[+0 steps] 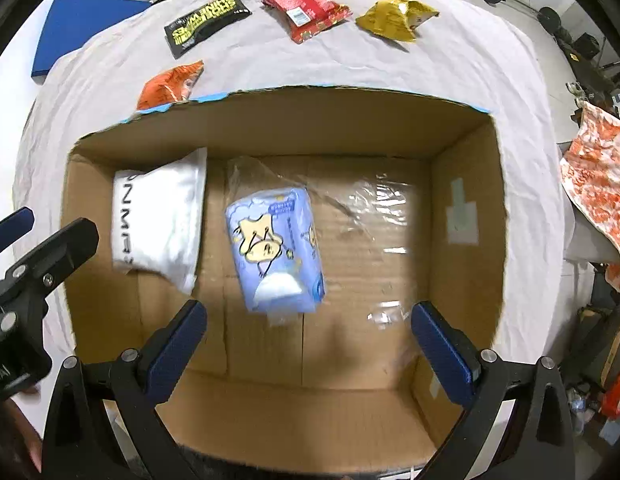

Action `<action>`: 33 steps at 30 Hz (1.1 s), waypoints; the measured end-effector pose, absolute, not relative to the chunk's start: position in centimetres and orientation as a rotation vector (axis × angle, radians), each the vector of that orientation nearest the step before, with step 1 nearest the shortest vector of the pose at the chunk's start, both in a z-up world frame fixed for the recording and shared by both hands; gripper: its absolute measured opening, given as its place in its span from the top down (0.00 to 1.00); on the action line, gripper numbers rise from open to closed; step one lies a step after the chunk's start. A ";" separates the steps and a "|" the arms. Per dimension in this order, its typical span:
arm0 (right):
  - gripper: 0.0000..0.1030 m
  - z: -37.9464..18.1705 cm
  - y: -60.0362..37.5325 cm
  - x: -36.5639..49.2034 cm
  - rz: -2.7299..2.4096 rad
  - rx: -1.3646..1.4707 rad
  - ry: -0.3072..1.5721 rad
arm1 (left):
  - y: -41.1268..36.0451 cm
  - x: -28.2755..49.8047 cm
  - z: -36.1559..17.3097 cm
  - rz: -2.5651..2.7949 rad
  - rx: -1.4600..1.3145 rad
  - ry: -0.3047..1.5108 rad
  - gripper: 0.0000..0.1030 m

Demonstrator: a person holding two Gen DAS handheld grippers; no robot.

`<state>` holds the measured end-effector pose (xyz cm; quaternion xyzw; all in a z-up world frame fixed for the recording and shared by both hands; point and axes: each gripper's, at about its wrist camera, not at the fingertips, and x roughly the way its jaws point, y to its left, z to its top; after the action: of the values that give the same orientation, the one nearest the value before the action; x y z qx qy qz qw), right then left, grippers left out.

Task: Organize soft objects
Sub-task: 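Lift both tools away from the box toward the remaining packets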

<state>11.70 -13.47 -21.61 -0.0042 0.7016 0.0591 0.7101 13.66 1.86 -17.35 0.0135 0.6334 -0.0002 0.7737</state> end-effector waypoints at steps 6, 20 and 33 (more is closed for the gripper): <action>0.00 -18.7 -13.3 10.5 0.125 -0.007 1.566 | 1.7 11.5 -13.8 -0.019 -0.002 1.387 0.03; 0.00 -7.8 -14.9 5.3 0.112 0.023 1.472 | 0.9 7.4 -6.8 -0.060 -0.041 1.400 0.03; 0.00 -3.8 -15.9 6.5 0.129 0.047 1.408 | 0.4 8.5 -2.3 -0.087 -0.046 1.308 0.03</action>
<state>6.54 -15.88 -3.84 0.0216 0.6467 0.0591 0.7601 8.54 0.38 -2.31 -0.0214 0.6081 -0.0404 0.7925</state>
